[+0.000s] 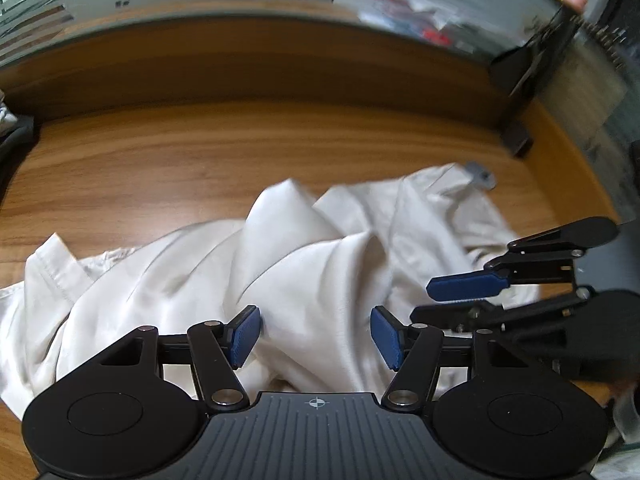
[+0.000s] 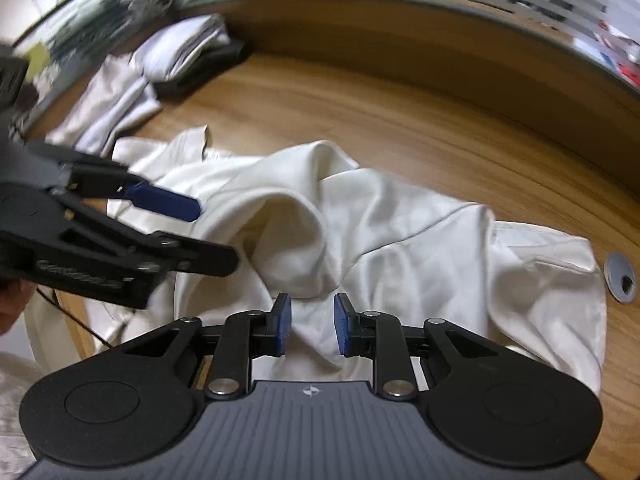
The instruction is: Fold clothes
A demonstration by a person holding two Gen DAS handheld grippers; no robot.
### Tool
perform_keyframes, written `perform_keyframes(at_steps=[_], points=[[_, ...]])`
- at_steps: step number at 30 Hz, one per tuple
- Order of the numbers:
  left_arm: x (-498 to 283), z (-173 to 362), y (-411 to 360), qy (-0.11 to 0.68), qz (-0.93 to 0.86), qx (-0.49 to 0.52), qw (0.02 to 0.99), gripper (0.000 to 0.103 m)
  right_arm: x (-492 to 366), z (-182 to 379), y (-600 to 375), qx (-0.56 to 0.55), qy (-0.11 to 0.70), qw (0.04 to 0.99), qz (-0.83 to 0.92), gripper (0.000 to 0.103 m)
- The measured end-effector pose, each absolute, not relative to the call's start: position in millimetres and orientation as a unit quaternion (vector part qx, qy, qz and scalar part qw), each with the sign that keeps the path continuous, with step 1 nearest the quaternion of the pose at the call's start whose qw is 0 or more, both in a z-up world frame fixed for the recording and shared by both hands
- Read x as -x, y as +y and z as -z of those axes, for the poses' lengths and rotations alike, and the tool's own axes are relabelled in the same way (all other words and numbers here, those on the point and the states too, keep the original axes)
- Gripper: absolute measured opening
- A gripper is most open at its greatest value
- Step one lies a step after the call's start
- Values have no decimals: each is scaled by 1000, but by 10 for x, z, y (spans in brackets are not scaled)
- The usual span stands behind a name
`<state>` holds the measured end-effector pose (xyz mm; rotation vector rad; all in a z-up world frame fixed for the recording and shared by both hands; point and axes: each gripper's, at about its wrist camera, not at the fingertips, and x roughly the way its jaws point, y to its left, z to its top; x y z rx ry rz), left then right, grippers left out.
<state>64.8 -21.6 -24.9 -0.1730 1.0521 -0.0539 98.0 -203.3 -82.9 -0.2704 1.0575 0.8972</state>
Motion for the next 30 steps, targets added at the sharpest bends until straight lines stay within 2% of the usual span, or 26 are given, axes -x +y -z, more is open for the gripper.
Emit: perform_keyframes(at_steps=[1,2,3,5,9,11,15,16,18,19,20,23,30], points=[[-655,277,-214,504,19,80,860,53,-963,874,-1982,134,485,758,-414,29],[-663,306,-212,507,13,77,859,39,-956,906,-1931,144,484,756,-417,31],[-663,314,-197,507,10,78,858,30,-938,949,-1879,157,481,754,-420,32],[-652,302,-159,503,4,84,860,30,-904,1030,-1781,184,474,750,-422,40],[-637,292,-80,504,-8,89,859,30,-844,1150,-1632,217,468,740,-432,45],[-635,298,-43,508,-13,93,856,30,-824,1167,-1571,220,462,738,-439,57],[-625,328,-10,515,-18,98,851,30,-798,1213,-1447,233,445,740,-448,58],[-617,339,-7,517,-19,97,850,30,-815,1234,-1424,237,441,742,-446,55],[-598,349,-4,518,-21,95,850,30,-866,1252,-1431,238,442,745,-439,27],[-588,352,-1,518,-22,95,850,30,-913,1230,-1470,228,447,748,-434,8],[-583,351,3,518,-23,95,850,30,-961,1207,-1510,217,452,751,-429,3],[-579,336,17,514,-27,92,852,30,-1083,1011,-1721,163,462,759,-429,2],[-593,215,-43,501,-14,80,862,30,-1175,517,-2113,120,433,789,-419,1]])
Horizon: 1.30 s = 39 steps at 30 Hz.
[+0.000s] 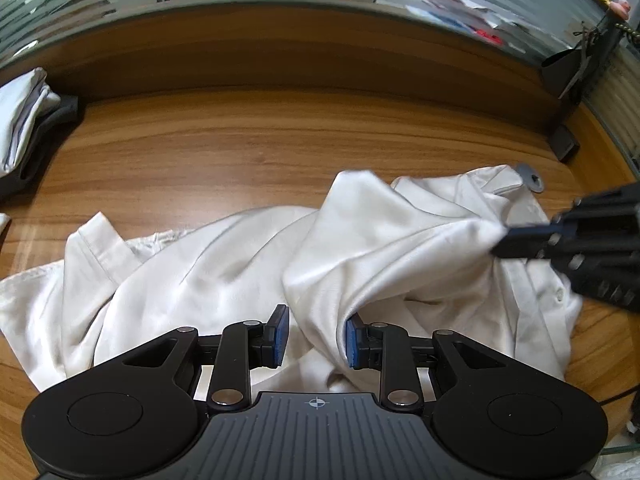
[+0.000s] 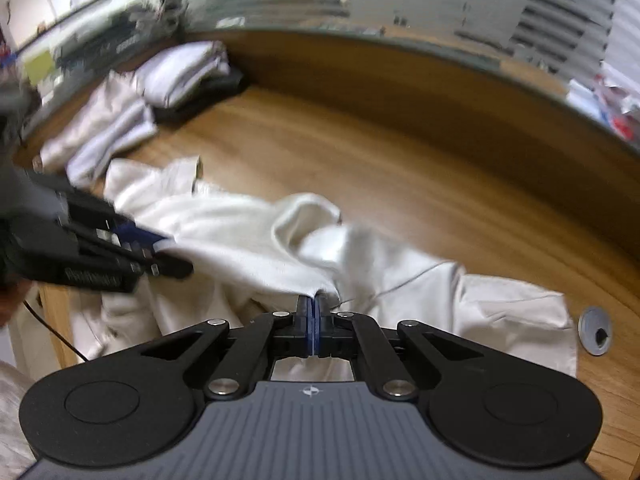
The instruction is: Fold clothes
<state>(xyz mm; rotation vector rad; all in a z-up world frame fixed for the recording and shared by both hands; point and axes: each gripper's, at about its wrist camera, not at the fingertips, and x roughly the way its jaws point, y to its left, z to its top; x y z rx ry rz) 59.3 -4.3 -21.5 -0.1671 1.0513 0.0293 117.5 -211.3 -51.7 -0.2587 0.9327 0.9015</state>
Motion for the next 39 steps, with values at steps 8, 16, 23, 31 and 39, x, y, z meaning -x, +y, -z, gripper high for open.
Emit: perform_keyframes(at_steps=[8,16,23,31,39], points=[[-525,-326,-329,437,73,60,894,30,-1479,160,-2074,93,415,801,-421,1],[-843,-41,-386,473,85,83,873,30,-1634,158,-1937,82,420,792,-435,1],[-1090,367,-340,508,32,50,859,32,-1658,271,-1922,70,434,786,-435,1],[-1138,598,-355,542,25,46,839,33,-1698,493,-1900,52,460,773,-434,1],[-1028,467,-309,530,54,68,843,5,-1834,632,-1902,41,475,779,-407,5]])
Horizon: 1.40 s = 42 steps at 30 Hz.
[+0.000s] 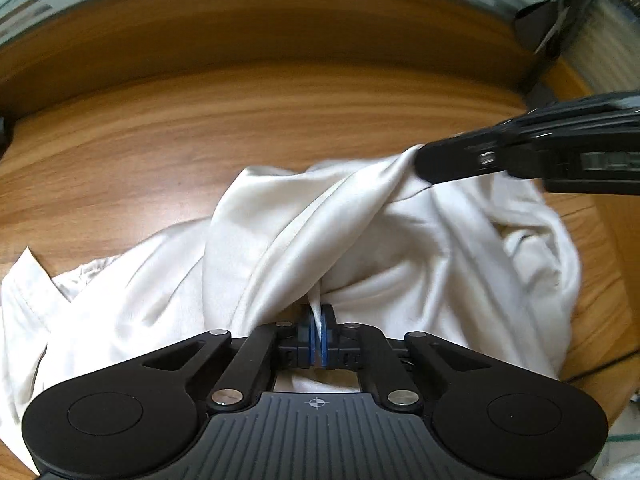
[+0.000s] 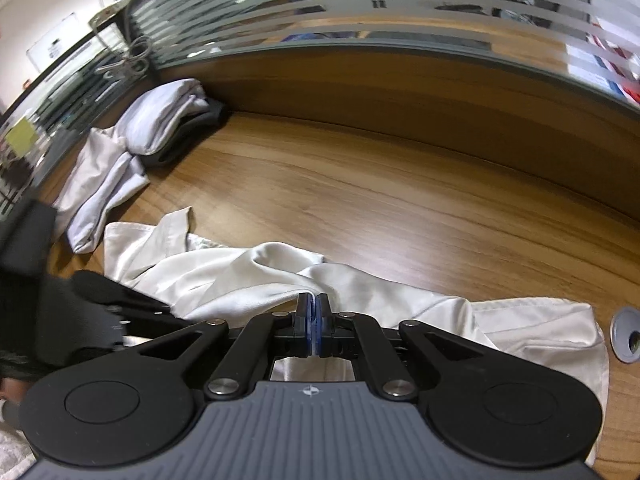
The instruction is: Fold clothes
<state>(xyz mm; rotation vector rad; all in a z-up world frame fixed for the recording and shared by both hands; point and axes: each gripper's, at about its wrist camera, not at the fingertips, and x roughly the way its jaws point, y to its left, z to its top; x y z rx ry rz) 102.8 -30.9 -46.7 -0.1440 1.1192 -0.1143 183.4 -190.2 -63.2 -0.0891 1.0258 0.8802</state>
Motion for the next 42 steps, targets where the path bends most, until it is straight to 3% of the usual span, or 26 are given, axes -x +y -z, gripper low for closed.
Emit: perform_keyframes(at_steps=[9,16,24,31,34,42], points=[[-713,-205,-230,460,111,162,866,4,-1718,295,-2263,14,459,788,-410,6],[-477,-559,-293,432,153,163,874,4,-1471,-80,-2410,-58,470,725,-500,6],[-201,-771,-100,408,179,171,879,4,-1518,160,-2082,-11,484,753,-446,7],[-27,-733,118,407,146,194,880,4,-1469,62,-2083,11,471,758,-451,11],[-13,-663,107,413,145,192,879,4,-1360,-73,-2103,-18,468,724,-506,25],[29,-540,191,411,114,206,881,4,-1045,367,-1805,73,545,648,-527,23]])
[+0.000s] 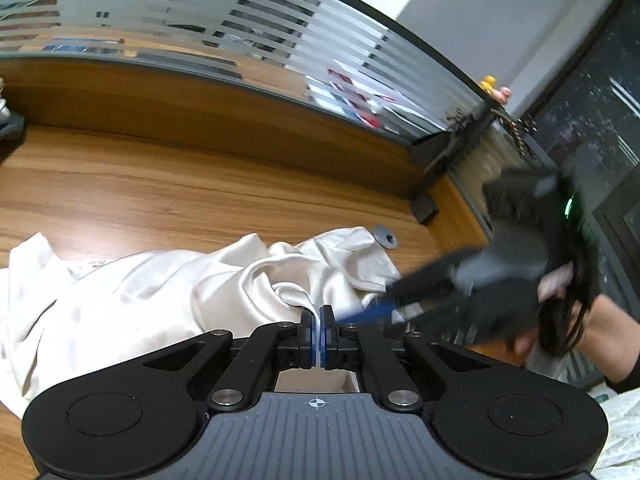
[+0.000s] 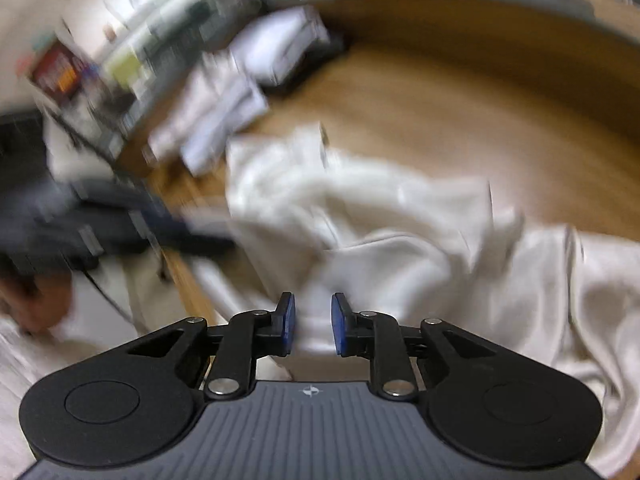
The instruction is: Fold clothes
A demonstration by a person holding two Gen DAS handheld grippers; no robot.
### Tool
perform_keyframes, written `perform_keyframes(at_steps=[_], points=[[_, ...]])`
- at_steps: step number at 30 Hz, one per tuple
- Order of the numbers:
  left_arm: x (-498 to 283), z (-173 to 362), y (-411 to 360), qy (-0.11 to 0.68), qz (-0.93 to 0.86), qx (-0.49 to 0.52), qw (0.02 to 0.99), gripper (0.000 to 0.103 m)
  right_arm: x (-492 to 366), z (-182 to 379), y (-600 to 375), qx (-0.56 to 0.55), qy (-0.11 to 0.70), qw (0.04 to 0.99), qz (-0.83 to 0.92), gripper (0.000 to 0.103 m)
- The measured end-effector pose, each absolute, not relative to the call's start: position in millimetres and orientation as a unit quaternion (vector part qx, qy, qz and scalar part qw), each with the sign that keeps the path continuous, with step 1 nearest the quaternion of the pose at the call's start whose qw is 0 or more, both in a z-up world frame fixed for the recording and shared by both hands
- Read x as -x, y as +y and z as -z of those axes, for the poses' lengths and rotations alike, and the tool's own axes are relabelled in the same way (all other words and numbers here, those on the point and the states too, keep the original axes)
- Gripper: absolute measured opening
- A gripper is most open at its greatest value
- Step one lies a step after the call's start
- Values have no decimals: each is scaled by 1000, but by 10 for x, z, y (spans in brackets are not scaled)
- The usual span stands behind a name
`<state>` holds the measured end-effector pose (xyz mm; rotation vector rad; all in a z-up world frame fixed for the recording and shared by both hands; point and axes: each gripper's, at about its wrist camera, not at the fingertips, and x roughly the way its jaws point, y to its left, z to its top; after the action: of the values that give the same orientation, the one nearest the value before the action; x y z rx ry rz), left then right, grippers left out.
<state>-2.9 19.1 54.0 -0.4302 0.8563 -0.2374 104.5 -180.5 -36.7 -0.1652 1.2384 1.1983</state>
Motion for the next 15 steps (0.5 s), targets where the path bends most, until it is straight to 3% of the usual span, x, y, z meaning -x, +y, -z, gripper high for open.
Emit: perform_keyframes(at_steps=[4,9,15], points=[[80,-477,227,418,107,204,879,4,-821,343,-1804,149,531,653,-520,23],[123,-431,242,422,105,208,876,4,-677,29,-1734,171,456,677,-552,25],[172,-409,272,422,104,209,876,4,-608,33,-1435,274,399,659,-576,27]])
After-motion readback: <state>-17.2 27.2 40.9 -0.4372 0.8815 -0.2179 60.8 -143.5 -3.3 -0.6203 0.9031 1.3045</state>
